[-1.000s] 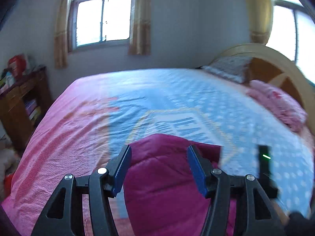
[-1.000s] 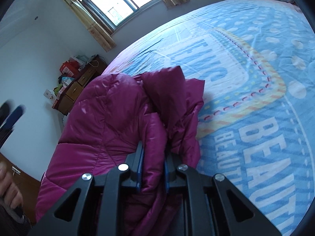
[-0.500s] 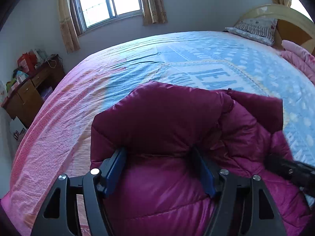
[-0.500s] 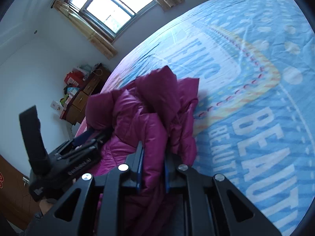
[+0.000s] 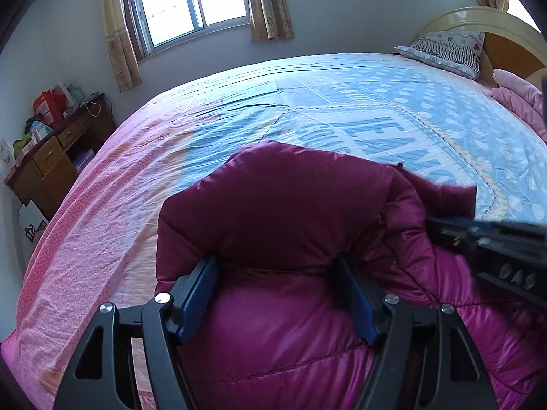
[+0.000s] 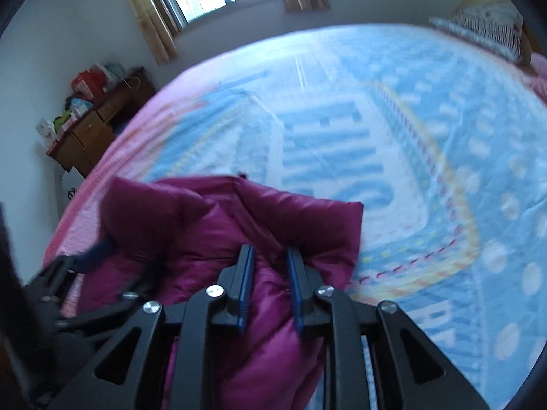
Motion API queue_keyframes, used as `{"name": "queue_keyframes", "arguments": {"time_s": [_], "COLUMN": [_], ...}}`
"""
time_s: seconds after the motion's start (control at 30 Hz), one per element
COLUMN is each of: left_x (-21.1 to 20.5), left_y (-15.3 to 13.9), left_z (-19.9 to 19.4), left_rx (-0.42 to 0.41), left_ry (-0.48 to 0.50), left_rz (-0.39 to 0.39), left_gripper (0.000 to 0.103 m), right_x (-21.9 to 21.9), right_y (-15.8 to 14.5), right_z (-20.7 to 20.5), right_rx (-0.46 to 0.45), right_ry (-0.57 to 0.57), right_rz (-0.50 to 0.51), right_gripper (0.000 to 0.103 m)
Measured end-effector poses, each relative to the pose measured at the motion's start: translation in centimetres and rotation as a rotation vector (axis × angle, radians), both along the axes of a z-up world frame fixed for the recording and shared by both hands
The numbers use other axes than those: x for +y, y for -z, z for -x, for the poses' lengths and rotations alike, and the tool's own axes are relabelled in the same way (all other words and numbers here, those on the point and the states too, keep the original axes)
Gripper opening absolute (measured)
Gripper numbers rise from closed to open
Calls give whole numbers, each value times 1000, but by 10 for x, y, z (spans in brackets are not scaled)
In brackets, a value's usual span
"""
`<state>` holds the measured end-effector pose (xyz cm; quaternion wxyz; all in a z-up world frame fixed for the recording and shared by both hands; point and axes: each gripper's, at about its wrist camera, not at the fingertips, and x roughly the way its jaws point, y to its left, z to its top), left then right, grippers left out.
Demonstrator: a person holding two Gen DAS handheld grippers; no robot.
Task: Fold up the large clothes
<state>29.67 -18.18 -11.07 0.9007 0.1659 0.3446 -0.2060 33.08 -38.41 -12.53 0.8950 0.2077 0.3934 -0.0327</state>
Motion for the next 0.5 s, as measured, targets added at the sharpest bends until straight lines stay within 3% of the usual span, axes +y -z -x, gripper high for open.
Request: {"name": "queue_keyframes", "arguments": {"time_s": [0.17,0.3,0.4,0.47,0.5], "left_x": [-3,-2,1,2,3], "left_y": [2,1,1,1,0], "left_z": [-1,-1,-4,-5,-5], "left_rx": [-6,-8,1,6,6], "left_ry": [-5,-6,-13,-16,-17], "left_rz": [-15,-14,1,6,6], "left_gripper": [72,73,75,76,76], "right_x": [-14,-23,-32,-40,-45], "right_y": [1,-7,-23,-37,-49], "right_z": [19,25,50,88,112], "right_rx": [-55,-52,-72,-162,-217], "right_ry": [26,28,61,114,129], "right_rz": [-85,-81,-97,-140,-150], "right_gripper": [17,17,28,57,82]}}
